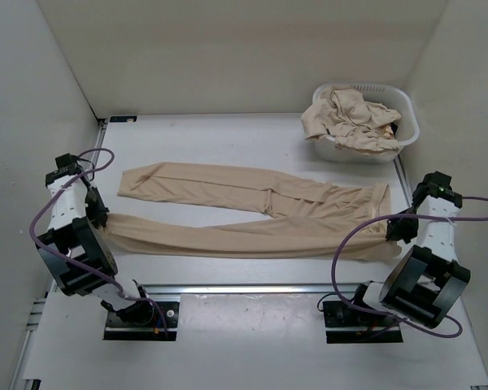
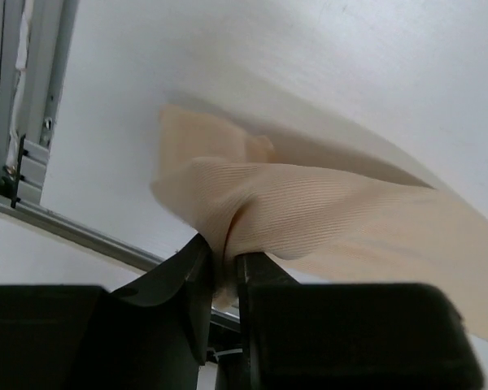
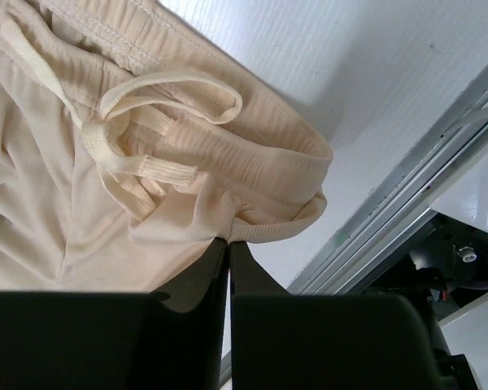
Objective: Fold and stack the trousers
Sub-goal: Flatten the trousers out
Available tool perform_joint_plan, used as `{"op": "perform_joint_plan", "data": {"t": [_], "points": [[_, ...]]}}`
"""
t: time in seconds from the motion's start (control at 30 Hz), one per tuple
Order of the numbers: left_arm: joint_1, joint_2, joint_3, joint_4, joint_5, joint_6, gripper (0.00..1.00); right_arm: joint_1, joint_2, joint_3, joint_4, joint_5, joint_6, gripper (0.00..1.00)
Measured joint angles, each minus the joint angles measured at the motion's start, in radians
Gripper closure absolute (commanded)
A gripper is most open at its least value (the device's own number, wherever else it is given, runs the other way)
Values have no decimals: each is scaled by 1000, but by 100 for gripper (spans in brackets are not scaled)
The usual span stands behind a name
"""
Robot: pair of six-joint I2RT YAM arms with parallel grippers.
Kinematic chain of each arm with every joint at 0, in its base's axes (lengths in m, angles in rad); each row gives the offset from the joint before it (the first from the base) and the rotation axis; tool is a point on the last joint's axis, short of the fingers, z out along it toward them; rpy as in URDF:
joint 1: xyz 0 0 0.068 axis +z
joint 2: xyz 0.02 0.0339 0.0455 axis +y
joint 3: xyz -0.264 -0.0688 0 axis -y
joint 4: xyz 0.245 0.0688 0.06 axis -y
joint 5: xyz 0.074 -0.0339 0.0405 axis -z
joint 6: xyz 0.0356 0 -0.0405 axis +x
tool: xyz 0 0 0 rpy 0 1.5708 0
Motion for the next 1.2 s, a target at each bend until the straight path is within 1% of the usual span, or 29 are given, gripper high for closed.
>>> {"op": "perform_joint_plan", "data": {"t": [0.03,0.07,0.17,0.2,0.3,0.37,0.43,0.57,0.8,0.97,1.0,1.03,1.1,1.17,1.2], "points": [[2,-2,-14,0,-5,0,68,0,0,4,1,0,0,100],[3,-7,-29,-1,-14,1,60,0,-2,5,1,0,0,100],[19,-43,-124,4,-64,5,49,-2,-20,-13,1,12,0,100],[32,-60,-163,-3,-90,7,42,-10,-34,-30,2,14,0,100],[85,-97,-256,-14,-169,5,37,-45,-61,-81,2,20,1,100],[139,-103,-273,-31,-221,4,37,-60,-47,-113,2,23,2,100],[149,-100,-247,-38,-221,4,36,-60,-32,-119,7,17,2,100],[148,-84,-177,-5,-189,4,36,-59,-16,-121,23,12,1,100],[135,27,-177,50,-86,4,36,-59,-8,-121,33,11,0,100],[106,42,-186,61,-25,5,43,-59,-2,-121,33,12,-2,100],[103,42,-190,66,-17,4,43,-59,-2,-121,34,12,-4,100],[102,44,-195,69,-11,4,43,-59,-2,-121,34,12,-4,100],[101,54,-207,78,-1,3,48,-59,-1,-121,33,12,-5,100],[99,78,-216,88,3,3,48,-59,1,-121,34,11,-7,100],[97,94,-220,94,3,4,50,-59,3,-121,34,11,-8,100]]}}
